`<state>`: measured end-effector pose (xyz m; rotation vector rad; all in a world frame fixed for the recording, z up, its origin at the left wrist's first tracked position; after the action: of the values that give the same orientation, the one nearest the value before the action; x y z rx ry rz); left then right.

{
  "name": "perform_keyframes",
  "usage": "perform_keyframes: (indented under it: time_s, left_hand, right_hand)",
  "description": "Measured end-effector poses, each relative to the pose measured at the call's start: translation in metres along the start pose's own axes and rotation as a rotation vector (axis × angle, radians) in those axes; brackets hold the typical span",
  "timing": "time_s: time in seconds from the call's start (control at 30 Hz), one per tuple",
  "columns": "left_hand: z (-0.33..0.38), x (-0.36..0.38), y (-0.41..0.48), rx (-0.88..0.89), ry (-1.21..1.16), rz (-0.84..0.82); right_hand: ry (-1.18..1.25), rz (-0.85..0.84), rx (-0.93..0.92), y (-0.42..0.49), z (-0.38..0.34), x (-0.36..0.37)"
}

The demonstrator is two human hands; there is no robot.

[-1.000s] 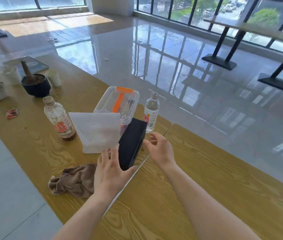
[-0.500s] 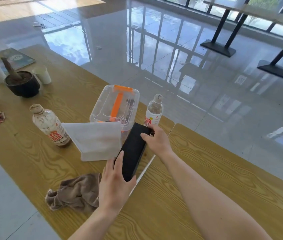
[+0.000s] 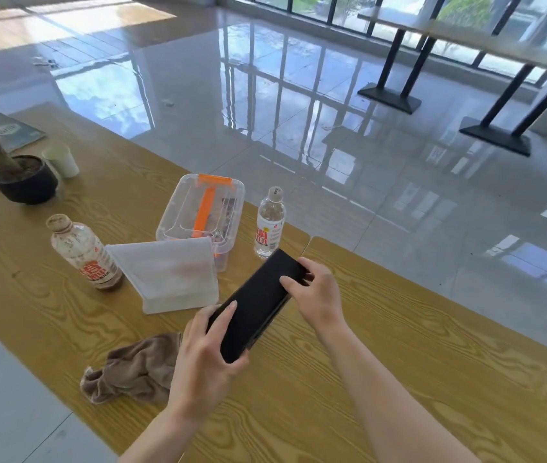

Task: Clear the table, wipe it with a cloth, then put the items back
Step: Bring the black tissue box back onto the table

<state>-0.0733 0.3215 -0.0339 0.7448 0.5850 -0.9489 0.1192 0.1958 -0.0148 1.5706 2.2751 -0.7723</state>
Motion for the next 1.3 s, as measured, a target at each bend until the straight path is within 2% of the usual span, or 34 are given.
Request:
perform_keyframes:
  time_s: [0.2,0.57,0.9,1.3]
  left_hand:
    - [0.032,-0.006,0.001,0.096,-0.092,-0.051]
    - [0.101,0.020,-0.001,0.363,-0.218,-0.295]
    - [0.190,0.071,-0.005,0.627,-0.322,-0.539]
    - [0.331,0.158,-0.068,0.827,-0.337,-0.683]
  right_hand:
    - [0.070,0.122,0.038,-0.037,0.016,-0.048]
    - [0.138,0.406,0.194,-0.127,0.079,-0.140]
    - [0.208,0.680,0.361,-0.213,0.148,-0.219]
    - [0.254,0.875,0.478,-0.312,0.252,-0.334]
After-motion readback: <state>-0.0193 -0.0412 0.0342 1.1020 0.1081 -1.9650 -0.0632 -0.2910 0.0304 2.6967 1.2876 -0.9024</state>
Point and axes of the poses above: each hand's wrist, its own y-axis towards the middle knuckle, its own x-axis out of the palm, z = x × y, the point moved 6 cm from there along y, towards the middle knuckle, and after that the axes turned 12 degrees about x, right-handed, at the moved point
